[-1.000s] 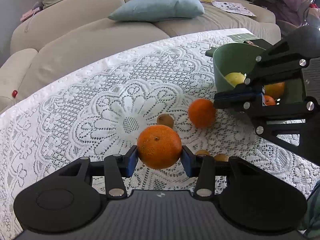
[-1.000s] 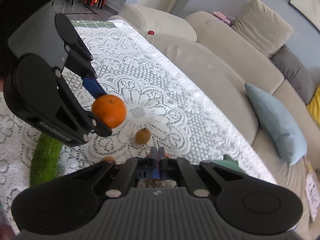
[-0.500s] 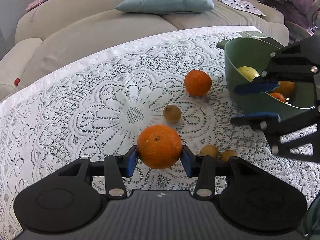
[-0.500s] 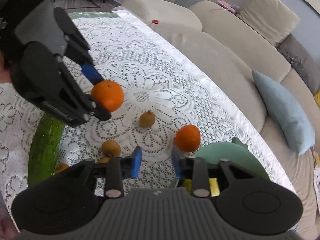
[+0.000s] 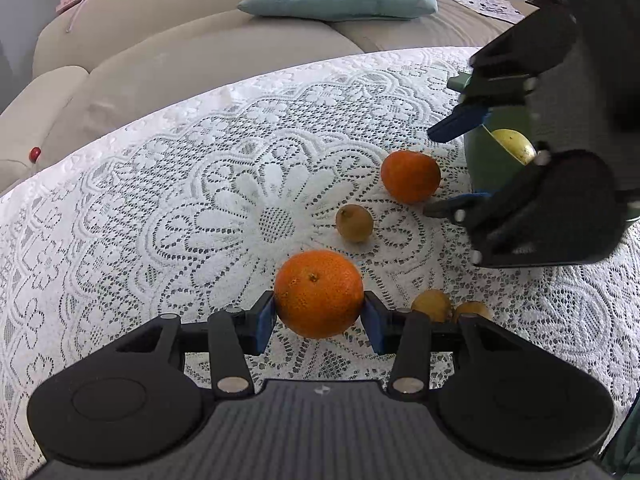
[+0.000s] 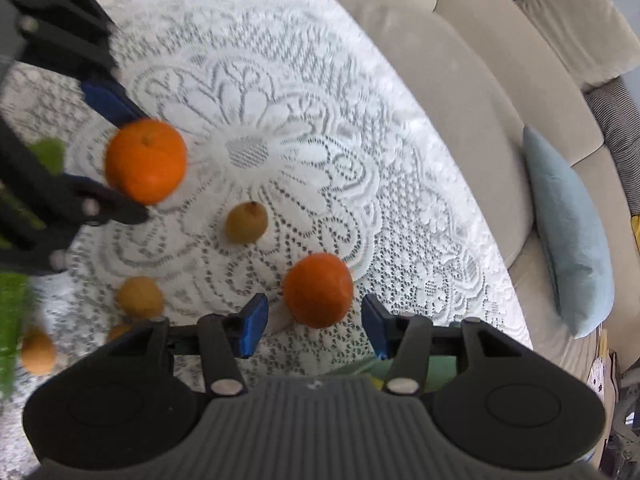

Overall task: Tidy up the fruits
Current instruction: 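Lift both held oranges and carry them over the green colander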

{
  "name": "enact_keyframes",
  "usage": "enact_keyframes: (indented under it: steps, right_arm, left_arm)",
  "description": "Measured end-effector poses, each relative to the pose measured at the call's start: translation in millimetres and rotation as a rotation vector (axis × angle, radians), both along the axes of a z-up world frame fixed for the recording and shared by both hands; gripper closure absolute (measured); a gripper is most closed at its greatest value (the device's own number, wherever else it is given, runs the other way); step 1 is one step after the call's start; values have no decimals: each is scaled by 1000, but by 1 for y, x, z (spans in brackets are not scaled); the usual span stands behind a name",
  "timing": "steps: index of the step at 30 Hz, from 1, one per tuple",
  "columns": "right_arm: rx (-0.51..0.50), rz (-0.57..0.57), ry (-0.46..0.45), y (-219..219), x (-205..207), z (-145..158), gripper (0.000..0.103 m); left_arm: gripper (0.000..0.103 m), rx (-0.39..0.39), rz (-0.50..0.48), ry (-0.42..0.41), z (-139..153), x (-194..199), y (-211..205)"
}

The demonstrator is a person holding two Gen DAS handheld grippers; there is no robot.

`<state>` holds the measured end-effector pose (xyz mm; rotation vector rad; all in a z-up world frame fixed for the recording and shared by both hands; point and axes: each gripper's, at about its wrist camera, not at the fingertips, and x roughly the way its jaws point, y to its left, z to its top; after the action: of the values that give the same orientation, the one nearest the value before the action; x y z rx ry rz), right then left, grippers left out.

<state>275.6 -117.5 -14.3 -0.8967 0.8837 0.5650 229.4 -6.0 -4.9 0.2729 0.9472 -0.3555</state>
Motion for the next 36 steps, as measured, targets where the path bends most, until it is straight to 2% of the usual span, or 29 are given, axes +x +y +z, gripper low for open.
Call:
enact_keyframes:
  steps: [6,11,14,20,29,36]
  right_arm:
    - [13,-17,36,3,14,-13,56]
    - [6,-26,24,5,17,-19,57]
    - [6,-39,5,2,19,-21,65]
    - [3,-26,-29,3,14,-23,66]
    - [101,-2,-63,-6,-12,16,67]
    - [155,28,-33,-25,-34,44,67]
  left_arm:
    - [52,5,13,15,-5,6,-2]
    - [52,3,32,27,-9,12,-2]
    - [52,9,33,26,-10,12,-3]
    - [52,27,33,24,-12,10,-10]
    - [52,25,45,-22,11,-4,-12]
    - [52,43,-26,-47,31,-18,-24]
